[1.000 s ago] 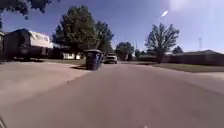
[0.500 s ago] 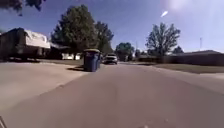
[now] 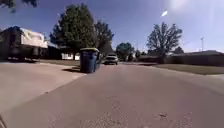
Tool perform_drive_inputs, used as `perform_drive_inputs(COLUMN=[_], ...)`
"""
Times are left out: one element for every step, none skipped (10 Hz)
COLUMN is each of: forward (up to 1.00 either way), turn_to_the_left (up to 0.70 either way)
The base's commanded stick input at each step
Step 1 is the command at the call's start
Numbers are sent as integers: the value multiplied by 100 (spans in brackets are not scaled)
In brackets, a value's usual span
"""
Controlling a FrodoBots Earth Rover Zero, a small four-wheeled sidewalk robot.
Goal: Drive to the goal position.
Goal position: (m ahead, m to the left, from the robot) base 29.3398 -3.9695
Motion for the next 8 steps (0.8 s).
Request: perform_drive_inputs(forward=[100, 100, 100, 100, 100, 100, 100, 100], turn_to_the_left=[0, 0, 0, 0, 0, 0, 0, 0])
